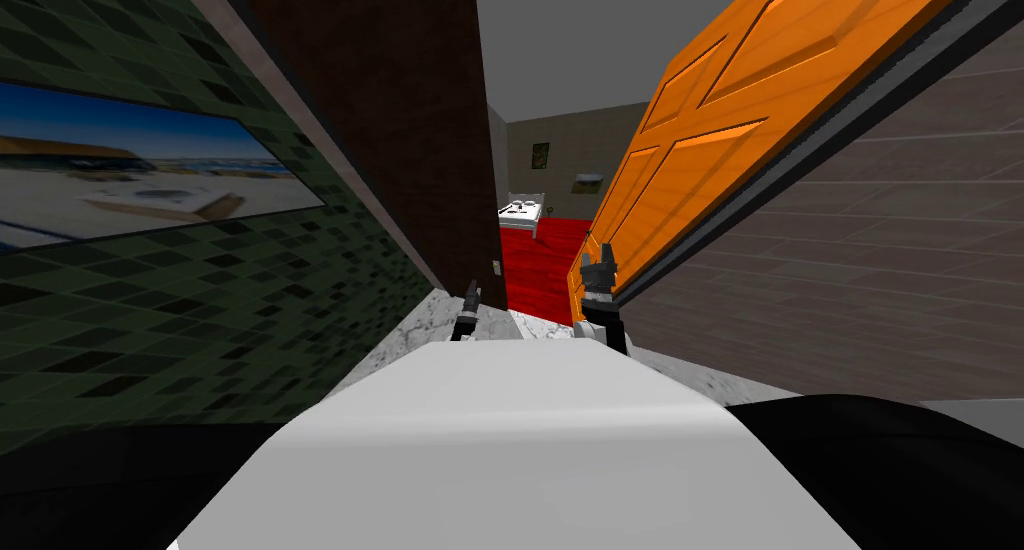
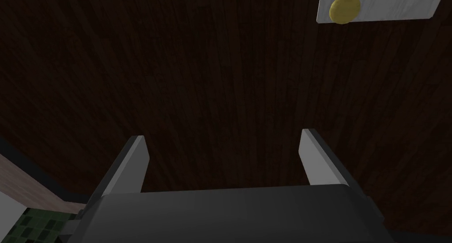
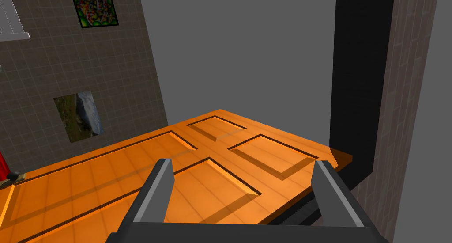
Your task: Push the door open
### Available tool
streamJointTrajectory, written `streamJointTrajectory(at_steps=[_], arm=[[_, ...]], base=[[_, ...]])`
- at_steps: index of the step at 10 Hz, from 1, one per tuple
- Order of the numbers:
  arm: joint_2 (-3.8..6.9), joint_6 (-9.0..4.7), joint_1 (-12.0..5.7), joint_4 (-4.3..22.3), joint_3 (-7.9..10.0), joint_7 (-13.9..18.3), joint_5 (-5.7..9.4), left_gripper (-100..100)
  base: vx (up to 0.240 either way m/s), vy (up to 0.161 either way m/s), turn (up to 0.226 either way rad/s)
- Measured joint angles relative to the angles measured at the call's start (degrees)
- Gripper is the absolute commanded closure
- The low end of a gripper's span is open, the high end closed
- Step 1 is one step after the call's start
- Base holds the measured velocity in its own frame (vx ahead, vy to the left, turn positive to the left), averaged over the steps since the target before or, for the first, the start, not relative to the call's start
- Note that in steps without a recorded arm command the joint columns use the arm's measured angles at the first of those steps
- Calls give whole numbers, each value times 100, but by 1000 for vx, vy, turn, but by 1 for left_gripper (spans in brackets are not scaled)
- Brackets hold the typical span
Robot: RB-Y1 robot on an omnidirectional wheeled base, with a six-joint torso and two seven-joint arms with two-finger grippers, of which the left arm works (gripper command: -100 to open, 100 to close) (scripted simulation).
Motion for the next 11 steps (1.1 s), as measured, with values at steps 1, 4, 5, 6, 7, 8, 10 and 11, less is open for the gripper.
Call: streamJointTrajectory(at_steps=[1, 4, 5, 6, 7, 8, 10, 11], arm=[[10, 1, -45, 119, -30, 26, -2, -100], [-51, -106, -161, 532, -106, 32, -27, -100], [-39, -133, -199, 667, -134, 59, -29, -100], [-33, -171, -238, 783, -142, 81, -27, -100], [-42, -196, -287, 909, -158, 92, -30, -100], [-37, -210, -306, 1010, -186, 113, -33, -100], [-59, -282, -398, 1280, -221, 137, -40, -100], [-63, -318, -434, 1398, -236, 148, -42, -100]], base=[[56, 48, -28], [63, 48, -76], [58, 39, -21], [50, 33, -41], [64, 48, -72], [83, 56, -80], [53, 41, -33], [71, 47, -73]])
